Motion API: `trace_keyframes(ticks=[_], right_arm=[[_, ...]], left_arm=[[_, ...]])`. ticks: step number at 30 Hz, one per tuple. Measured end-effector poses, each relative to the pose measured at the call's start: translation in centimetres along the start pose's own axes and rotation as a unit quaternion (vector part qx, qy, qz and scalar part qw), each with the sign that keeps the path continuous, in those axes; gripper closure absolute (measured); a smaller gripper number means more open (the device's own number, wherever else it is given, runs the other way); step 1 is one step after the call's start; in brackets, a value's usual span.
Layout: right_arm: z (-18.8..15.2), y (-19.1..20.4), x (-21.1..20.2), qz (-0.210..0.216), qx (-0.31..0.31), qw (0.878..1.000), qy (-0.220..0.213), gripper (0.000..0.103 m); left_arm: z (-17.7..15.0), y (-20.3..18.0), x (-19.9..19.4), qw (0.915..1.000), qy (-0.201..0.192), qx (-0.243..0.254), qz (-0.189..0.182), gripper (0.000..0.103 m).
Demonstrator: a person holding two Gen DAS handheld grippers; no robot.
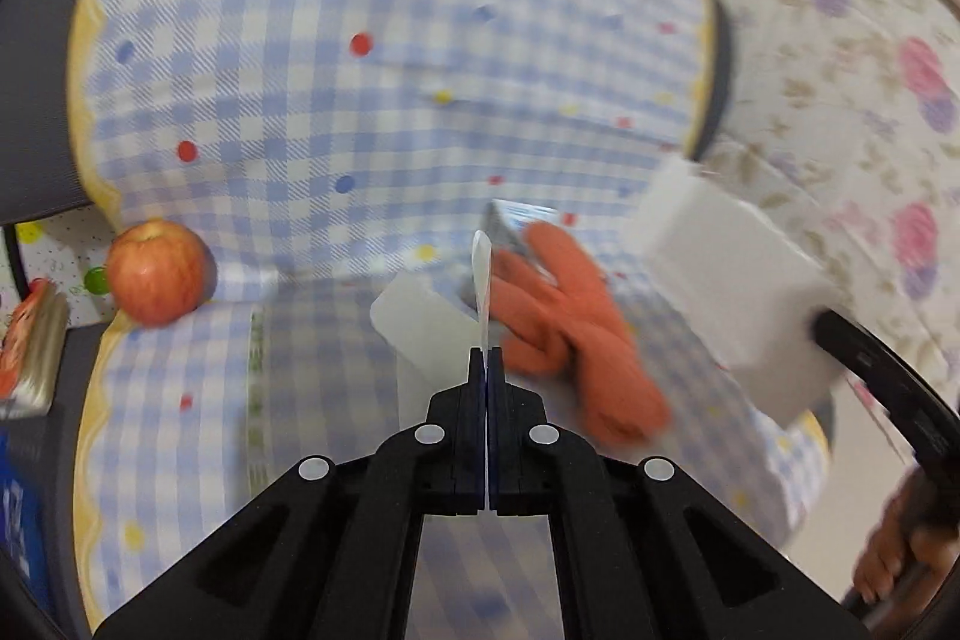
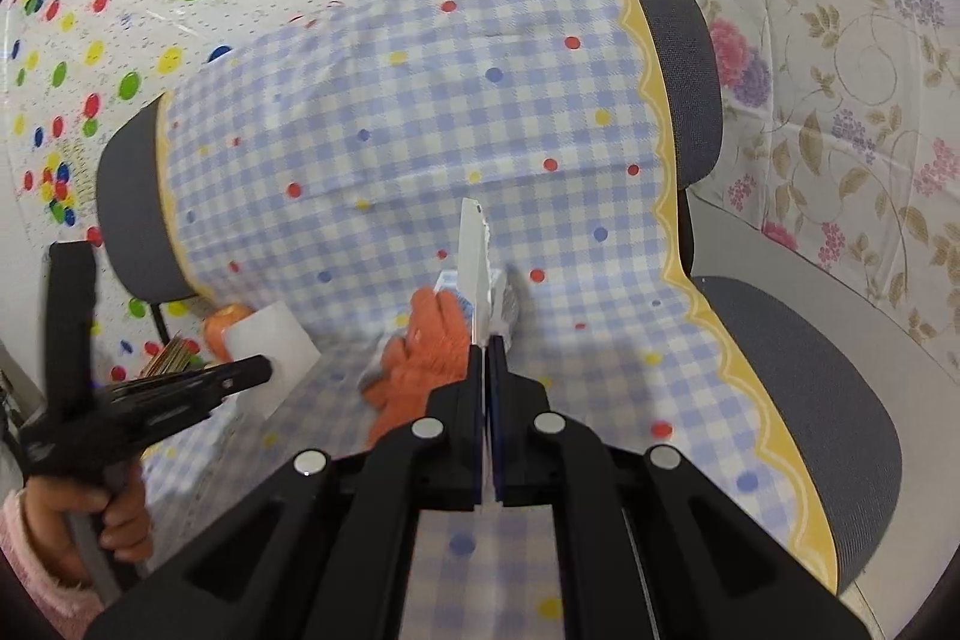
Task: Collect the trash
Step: 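Carry both papers to the bin and open both grippers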
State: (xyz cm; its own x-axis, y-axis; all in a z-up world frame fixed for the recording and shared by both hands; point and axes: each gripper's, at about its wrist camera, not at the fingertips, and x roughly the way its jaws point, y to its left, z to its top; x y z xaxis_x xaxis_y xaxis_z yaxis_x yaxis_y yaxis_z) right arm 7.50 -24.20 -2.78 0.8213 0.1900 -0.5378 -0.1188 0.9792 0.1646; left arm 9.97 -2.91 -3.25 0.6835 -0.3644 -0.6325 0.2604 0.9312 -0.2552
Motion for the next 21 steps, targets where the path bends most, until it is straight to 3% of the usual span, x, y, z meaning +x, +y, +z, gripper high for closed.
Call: trace_keyframes(ticks=[8, 13, 21], right_arm=[[-2.8, -0.1, -4.8, 0.000, 0.004, 1.000, 0.009, 0.100], [-4.7, -0.6, -7.6, -0.010, 0.010, 1.000, 0.011, 0.100], [-8.6, -2.2, -12.8, -0.037, 0.019, 0.999, 0.021, 0.100]], left_arm=[[-5.4, -5.1, -6.0, 0.9987, -0.027, 0.035, -0.026, 0.103], [-8.3, -7.9, -6.9, 0.9968, -0.031, 0.069, -0.028, 0.103], [-11.8, -12.5, -8.2, 0.9910, -0.011, 0.106, -0.081, 0.103]])
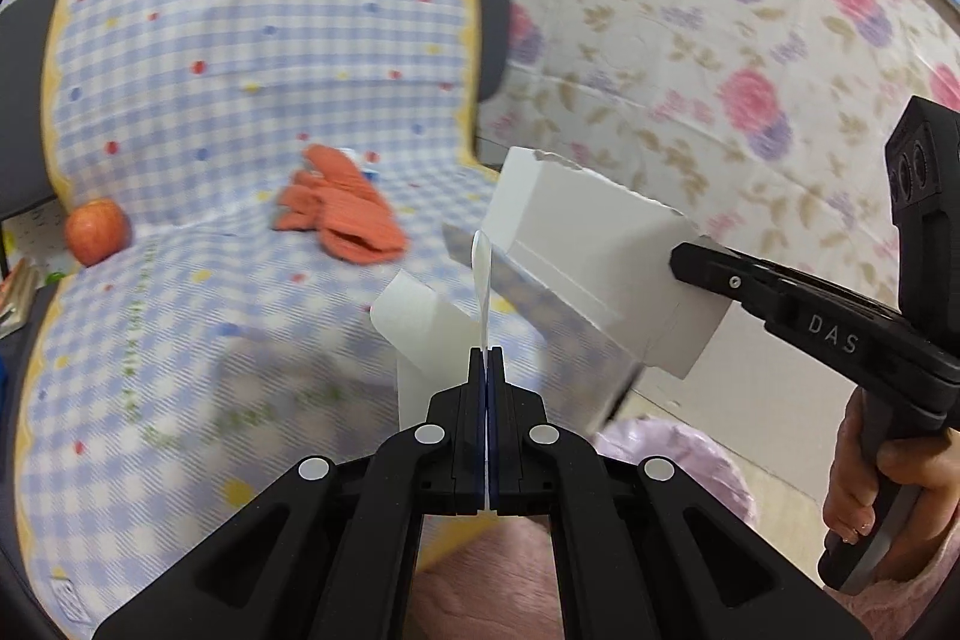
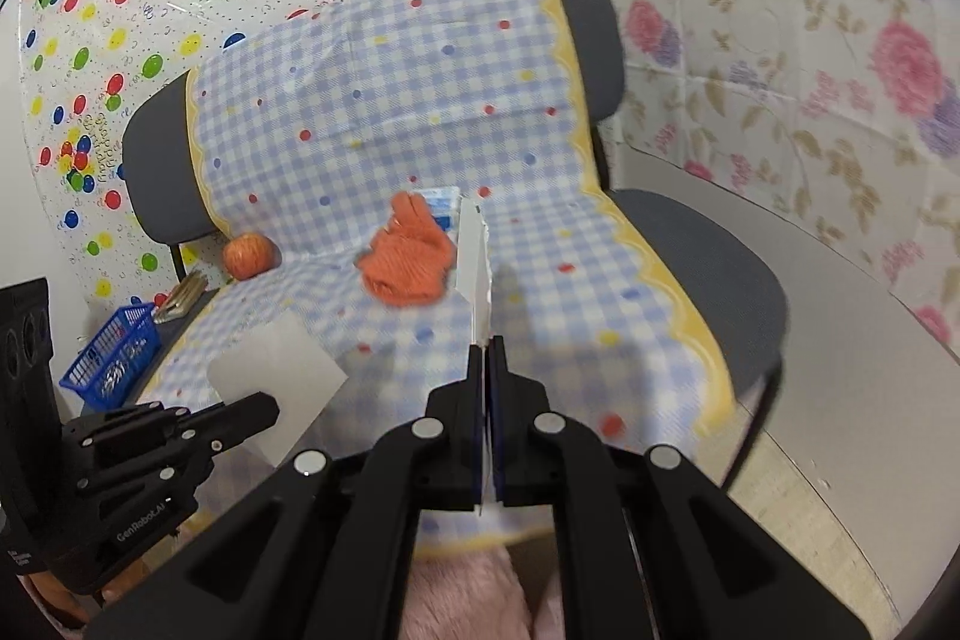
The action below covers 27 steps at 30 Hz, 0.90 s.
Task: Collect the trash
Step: 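Carry both papers to the bin and open both grippers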
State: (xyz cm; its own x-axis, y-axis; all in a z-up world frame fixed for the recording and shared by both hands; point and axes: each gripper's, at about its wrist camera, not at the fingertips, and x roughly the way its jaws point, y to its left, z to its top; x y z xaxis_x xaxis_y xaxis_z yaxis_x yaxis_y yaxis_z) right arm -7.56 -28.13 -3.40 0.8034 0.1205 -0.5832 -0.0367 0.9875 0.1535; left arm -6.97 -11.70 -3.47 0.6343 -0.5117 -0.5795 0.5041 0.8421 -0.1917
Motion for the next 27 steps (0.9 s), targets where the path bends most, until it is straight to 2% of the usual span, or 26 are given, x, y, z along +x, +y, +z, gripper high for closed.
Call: trace_keyframes(ticks=[10, 16, 22, 27], right_arm=[[-4.2, -3.5, -6.4, -0.050, 0.017, 0.999, 0.001, 0.100], [-6.6, -6.1, -9.4, -0.092, 0.037, 0.995, 0.007, 0.100], [-9.0, -8.8, -10.8, -0.125, 0.067, 0.990, 0.023, 0.100], [-10.3, -10.2, -10.9, -0.138, 0.086, 0.986, 0.036, 0.100]], left_arm=[[-2.2, -7.0, 0.0, 0.9967, 0.012, 0.056, -0.058, 0.102], [-3.4, -10.8, 1.0, 0.9904, 0.036, 0.091, -0.098, 0.102], [-4.1, -13.5, 3.0, 0.9820, 0.072, 0.119, -0.128, 0.102], [-4.2, -14.9, 4.4, 0.9784, 0.087, 0.128, -0.138, 0.102]])
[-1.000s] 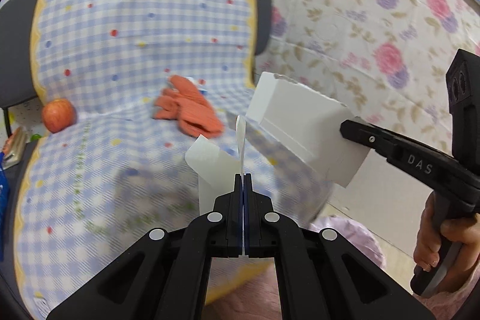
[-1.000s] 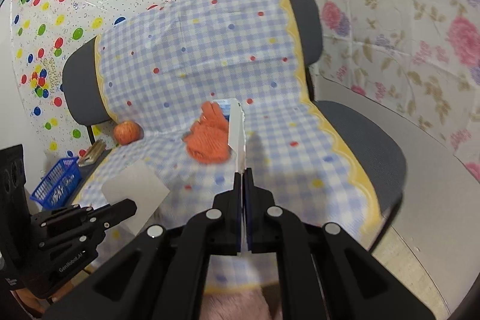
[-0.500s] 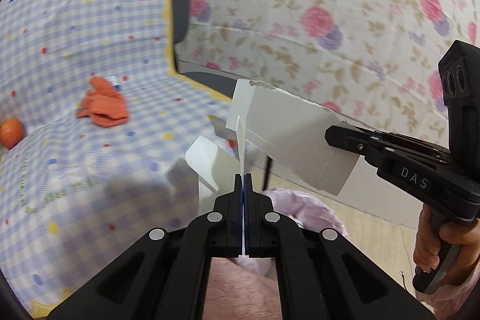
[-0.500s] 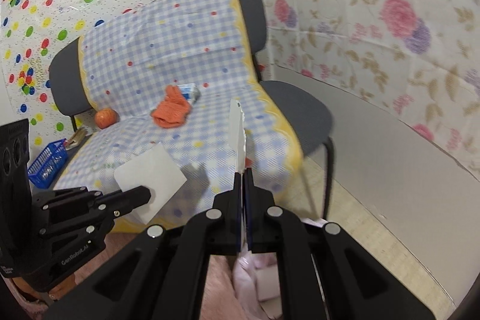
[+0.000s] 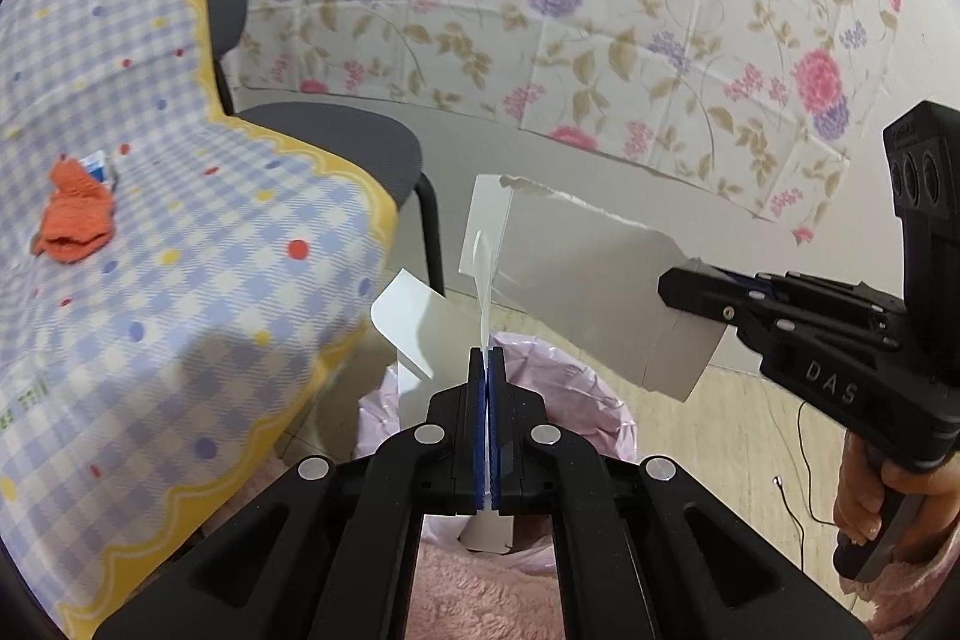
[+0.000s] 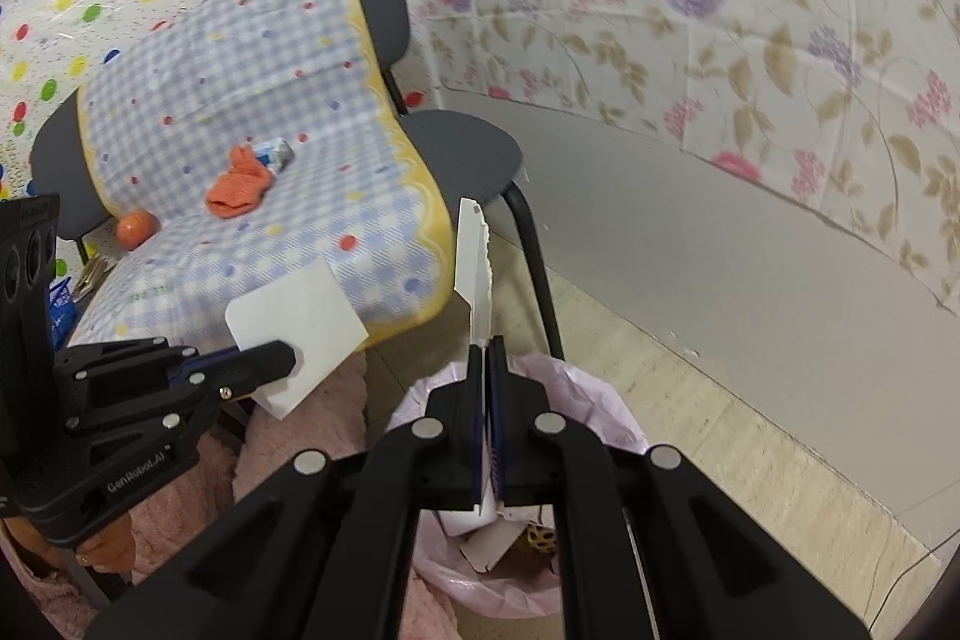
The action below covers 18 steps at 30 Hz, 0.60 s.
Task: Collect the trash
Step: 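Carry both papers to the bin and open both grippers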
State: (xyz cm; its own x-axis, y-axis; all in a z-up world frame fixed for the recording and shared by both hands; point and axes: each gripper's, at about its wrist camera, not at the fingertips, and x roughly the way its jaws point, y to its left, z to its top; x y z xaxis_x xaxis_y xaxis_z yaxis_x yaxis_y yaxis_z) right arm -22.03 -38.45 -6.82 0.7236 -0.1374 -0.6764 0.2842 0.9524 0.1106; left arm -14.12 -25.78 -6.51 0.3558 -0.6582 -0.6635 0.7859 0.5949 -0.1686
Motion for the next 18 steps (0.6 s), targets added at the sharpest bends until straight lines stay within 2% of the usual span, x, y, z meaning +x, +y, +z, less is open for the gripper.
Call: trace_keyframes(ticks=[10, 12, 13, 15, 16, 17, 18], right_arm=[[-0.8, -1.7, 2.3, -0.017, 0.014, 0.999, 0.029, 0.100], [-1.0, -2.1, 2.8, -0.020, 0.019, 0.999, 0.032, 0.100], [-1.1, -2.3, 3.1, -0.021, 0.022, 0.999, 0.034, 0.100], [-1.2, -2.6, 3.6, -0.023, 0.027, 0.999, 0.033, 0.100], [-1.3, -2.7, 3.8, -0.025, 0.031, 0.999, 0.032, 0.098], [-1.3, -2.9, 4.1, -0.025, 0.034, 0.999, 0.033, 0.095], [-1.4, -3.0, 4.3, -0.024, 0.037, 0.998, 0.034, 0.083]], left_arm=[[1.2, -0.3, 3.6, 0.9996, 0.028, -0.008, -0.002, 0.100], [1.3, -0.3, 4.2, 0.9994, 0.033, -0.006, 0.000, 0.097], [1.4, -0.4, 4.5, 0.9993, 0.036, -0.007, 0.002, 0.090], [1.4, -0.3, 4.7, 0.9992, 0.037, -0.009, 0.009, 0.066], [1.5, -0.3, 4.7, 0.9992, 0.035, -0.011, 0.014, 0.045], [1.4, -0.1, 4.5, 0.9992, 0.030, -0.015, 0.022, 0.037], [1.5, 0.0, 4.4, 0.9991, 0.028, -0.018, 0.027, 0.037]])
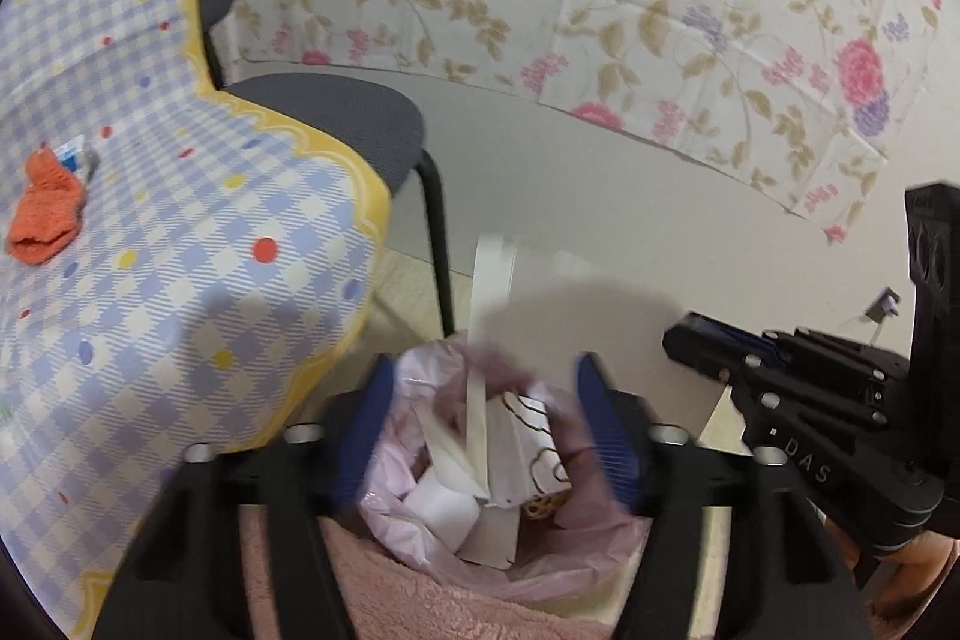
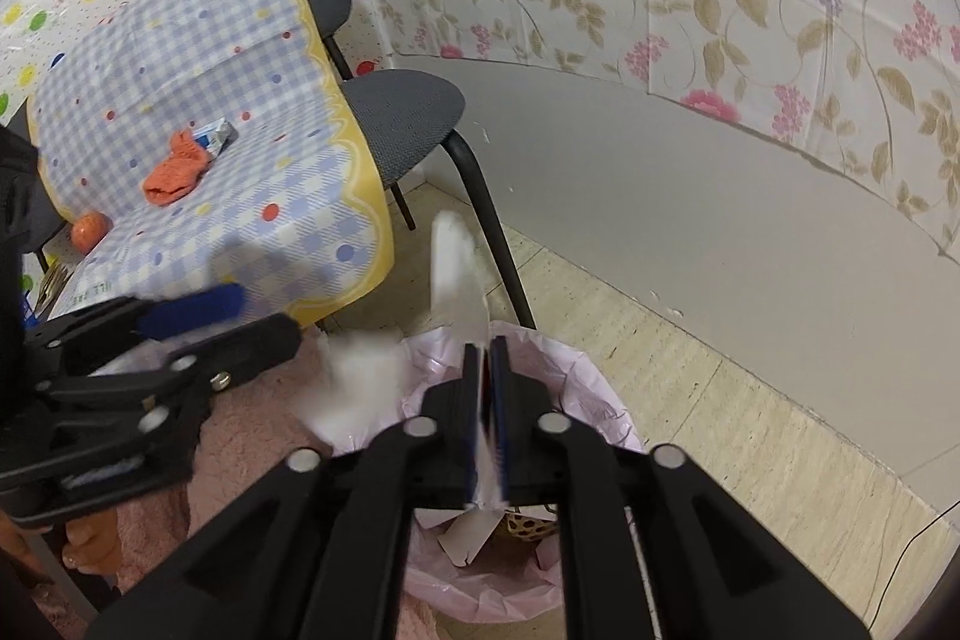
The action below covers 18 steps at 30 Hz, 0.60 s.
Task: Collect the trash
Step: 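Carry both papers to the bin and open both grippers, then move both grippers back over the chair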
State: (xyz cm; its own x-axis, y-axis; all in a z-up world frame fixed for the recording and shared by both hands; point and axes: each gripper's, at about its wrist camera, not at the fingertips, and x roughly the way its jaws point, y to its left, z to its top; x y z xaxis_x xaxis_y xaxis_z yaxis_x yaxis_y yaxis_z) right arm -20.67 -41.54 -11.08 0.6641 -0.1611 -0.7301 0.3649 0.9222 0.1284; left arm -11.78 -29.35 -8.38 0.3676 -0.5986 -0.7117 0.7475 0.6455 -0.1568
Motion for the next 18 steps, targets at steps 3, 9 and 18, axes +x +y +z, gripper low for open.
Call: trace_keyframes(ticks=[3, 9, 18], right_arm=[[-0.1, -0.3, 0.2, 0.001, 0.007, 1.000, 0.001, 0.060], [1.1, -0.5, -1.5, -0.002, 0.007, 1.000, -0.030, 0.060], [2.7, 2.6, -2.4, 0.029, -0.022, 0.998, -0.050, 0.060]], left_arm=[[0.1, 0.8, -0.7, 0.9998, -0.005, -0.010, 0.015, 0.037], [-0.5, 2.7, -3.2, 0.9980, -0.031, -0.034, 0.043, 0.037], [-1.4, 5.4, -6.1, 0.9944, -0.055, -0.067, 0.062, 0.036]])
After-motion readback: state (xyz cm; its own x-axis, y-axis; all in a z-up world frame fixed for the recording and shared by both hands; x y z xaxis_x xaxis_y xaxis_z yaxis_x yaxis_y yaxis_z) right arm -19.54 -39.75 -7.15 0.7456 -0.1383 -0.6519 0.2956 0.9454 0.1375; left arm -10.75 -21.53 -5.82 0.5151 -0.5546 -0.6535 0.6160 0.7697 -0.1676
